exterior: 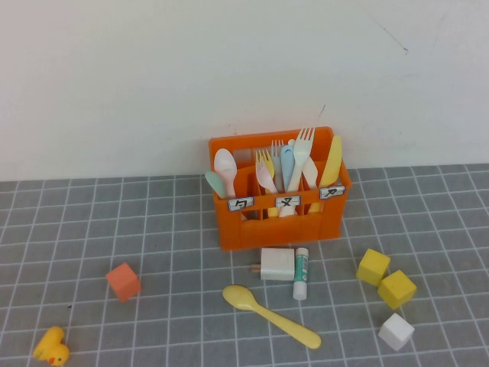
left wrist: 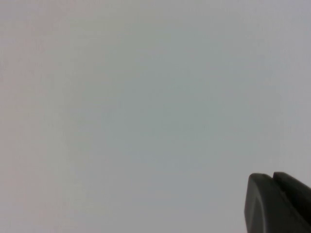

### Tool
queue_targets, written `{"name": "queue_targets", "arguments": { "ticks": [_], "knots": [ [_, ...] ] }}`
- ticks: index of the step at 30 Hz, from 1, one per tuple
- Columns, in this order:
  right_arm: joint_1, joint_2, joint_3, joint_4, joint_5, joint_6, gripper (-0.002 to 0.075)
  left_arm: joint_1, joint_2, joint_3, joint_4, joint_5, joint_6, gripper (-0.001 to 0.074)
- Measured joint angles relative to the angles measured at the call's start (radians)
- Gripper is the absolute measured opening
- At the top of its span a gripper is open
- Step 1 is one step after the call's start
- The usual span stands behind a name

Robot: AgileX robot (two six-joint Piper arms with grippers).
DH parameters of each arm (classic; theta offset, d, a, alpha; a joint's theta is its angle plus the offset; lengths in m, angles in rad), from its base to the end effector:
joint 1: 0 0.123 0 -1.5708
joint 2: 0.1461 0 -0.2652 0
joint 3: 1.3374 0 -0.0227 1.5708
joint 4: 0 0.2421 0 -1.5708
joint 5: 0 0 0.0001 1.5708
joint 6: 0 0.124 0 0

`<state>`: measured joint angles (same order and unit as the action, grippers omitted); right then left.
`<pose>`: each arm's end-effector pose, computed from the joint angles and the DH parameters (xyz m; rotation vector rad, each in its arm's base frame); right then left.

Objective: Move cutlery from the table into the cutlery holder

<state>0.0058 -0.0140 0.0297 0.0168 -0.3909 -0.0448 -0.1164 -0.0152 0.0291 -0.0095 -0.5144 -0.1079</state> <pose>0.0880 -0.0003 0.2531 -0.0137 1.1083 -0.0246 0.0796 -0.0087 0.2667 -0.0042 0.9850 -0.2112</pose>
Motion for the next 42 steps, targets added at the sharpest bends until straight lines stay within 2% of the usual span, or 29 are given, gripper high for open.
{"name": "queue_targets", "arguments": {
  "ticks": [5,10,15,18,23,30,34,38,42],
  "knots": [
    [0.0,0.0,0.0,0.232,-0.009,0.0,-0.0003,0.0,0.0,0.0,0.0,-0.077,-0.016,-0.0001],
    [0.0,0.0,0.0,0.267,-0.026,-0.017,-0.0003,0.0,0.0,0.0,0.009,-0.086,-0.022,-0.0001],
    [0.0,0.0,0.0,0.168,-0.039,-0.079,-0.0003,0.0,0.0,-0.022,0.017,0.016,0.015,-0.0001],
    [0.0,0.0,-0.029,0.038,0.041,-0.091,-0.0003,0.0,0.0,-0.05,0.017,0.105,0.056,-0.0001],
    [0.0,0.0,-0.164,-0.166,0.244,-0.094,-0.0003,0.0,0.0,-0.049,0.019,0.288,0.084,-0.0001],
    [0.0,0.045,-0.377,-0.196,0.58,-0.097,-0.0003,0.0,0.0,-0.049,-0.007,0.632,0.088,-0.0001],
    [0.0,0.185,-0.483,-0.089,0.782,-0.185,-0.0003,0.0,0.0,-0.016,-0.012,0.652,0.076,-0.0001],
    [0.007,0.375,-0.579,0.186,0.915,-0.514,-0.0003,0.0,0.0,-0.004,-0.012,0.636,0.075,-0.0001],
    [0.039,0.548,-0.631,0.458,0.968,-0.818,-0.0003,0.0,0.0,0.0,-0.028,0.696,0.052,-0.0001]
  ]
}}
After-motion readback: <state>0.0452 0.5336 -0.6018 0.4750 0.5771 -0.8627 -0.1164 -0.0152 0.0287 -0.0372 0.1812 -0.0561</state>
